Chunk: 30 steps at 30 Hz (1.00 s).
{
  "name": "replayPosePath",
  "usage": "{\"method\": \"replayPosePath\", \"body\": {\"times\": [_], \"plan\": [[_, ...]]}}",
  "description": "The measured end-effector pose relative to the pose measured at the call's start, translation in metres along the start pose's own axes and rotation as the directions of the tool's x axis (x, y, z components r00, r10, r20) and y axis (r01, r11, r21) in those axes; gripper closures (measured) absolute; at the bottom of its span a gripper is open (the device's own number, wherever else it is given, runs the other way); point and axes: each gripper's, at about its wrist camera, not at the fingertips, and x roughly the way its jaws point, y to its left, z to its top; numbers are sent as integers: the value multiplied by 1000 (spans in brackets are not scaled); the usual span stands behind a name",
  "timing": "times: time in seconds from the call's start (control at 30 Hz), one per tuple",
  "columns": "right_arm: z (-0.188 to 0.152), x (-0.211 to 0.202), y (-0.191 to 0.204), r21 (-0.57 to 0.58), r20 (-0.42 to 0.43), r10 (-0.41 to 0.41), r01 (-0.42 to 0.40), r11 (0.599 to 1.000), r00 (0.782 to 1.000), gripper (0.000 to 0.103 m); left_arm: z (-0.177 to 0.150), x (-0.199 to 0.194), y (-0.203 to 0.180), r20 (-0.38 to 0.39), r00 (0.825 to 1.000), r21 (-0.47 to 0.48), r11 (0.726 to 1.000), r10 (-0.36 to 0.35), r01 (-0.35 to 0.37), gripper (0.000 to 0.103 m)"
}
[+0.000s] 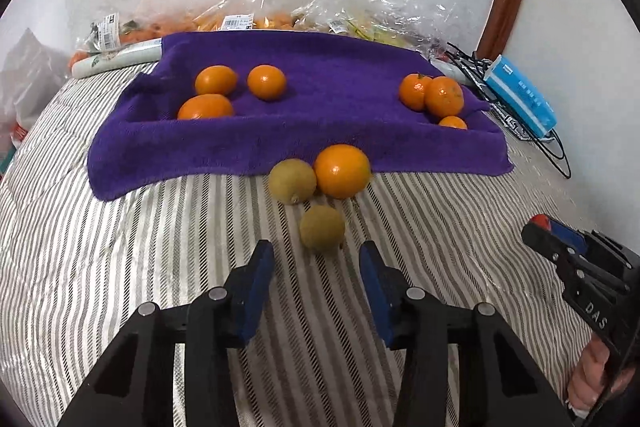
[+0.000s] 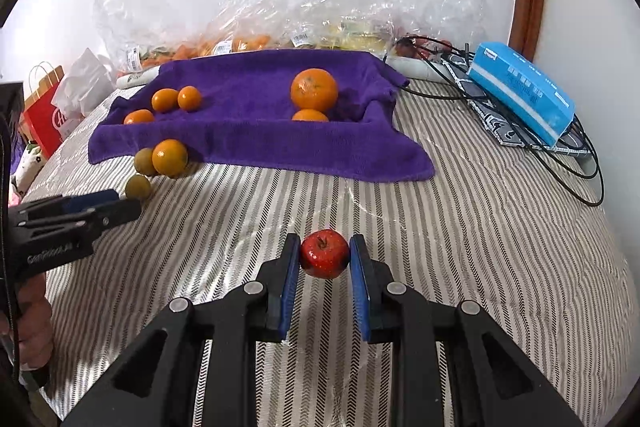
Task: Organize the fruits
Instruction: 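Grasp the brown kiwi with the left gripper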
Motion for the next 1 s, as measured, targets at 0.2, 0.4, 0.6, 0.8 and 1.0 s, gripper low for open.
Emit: {"method": "replayPosePath", "body": {"times": [0.2,0.4,0.6,0.8,1.0], "plan": [[-2,1,-2,23,6,45,-45,999,999,78,7,9,-5,5,1000,-21,1000,6,-5,66],[-1,0,1,25,8,55,-55,998,998,78,8,12,-8,3,999,-19,999,33,-33,79],[-1,6,2,22,-16,64,-63,998,998,78,8,11,4,17,1000,-97,995,-23,24,80],[-1,8,2,27,-27,57,-56,998,998,78,8,12,3,17,999,-102,994,-27,29,79],[-2,11,0,45,-39,81,-79,996,996,78,9,12,-1,9,1000,-75,997,0,0,79]]}}
